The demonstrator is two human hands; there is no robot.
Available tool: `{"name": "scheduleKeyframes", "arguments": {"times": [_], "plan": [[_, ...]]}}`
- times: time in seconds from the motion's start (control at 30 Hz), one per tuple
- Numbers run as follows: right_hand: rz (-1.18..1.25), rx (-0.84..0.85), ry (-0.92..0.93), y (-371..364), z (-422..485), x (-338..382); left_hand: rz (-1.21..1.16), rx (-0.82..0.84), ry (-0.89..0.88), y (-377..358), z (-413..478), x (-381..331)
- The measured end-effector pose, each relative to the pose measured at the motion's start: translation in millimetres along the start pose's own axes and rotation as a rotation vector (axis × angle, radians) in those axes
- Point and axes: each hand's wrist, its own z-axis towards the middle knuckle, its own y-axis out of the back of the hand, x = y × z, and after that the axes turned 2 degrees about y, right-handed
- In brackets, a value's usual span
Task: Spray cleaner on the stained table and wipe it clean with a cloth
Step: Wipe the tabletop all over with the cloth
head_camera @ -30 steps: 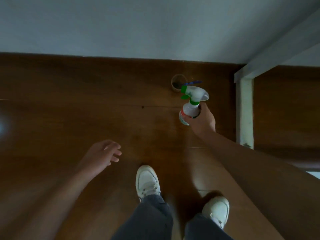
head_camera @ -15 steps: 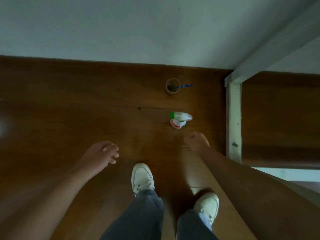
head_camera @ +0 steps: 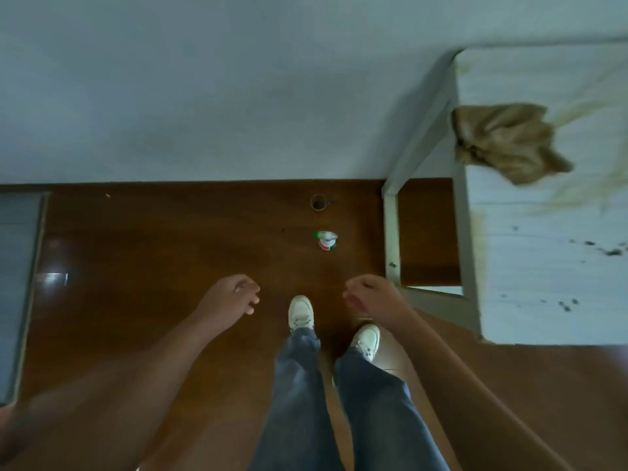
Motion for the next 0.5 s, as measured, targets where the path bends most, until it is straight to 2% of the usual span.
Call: {"name": "scheduleKeyframes", "arguments": {"times": [0.13,0.27,0.5], "plan": [[-0.018,-0.118,0.14,42,-107,34,-0.08,-0.059,-0.1,7,-59,-52],[-0.111,-0.226,0.198,80,-170,46,-0.223,-0.061,-0.18,-2,-83,-94],[-0.057,-0.385,0.23,152,-184,51,-0.035,0.066,-0.292,-43,-92,-141]]}}
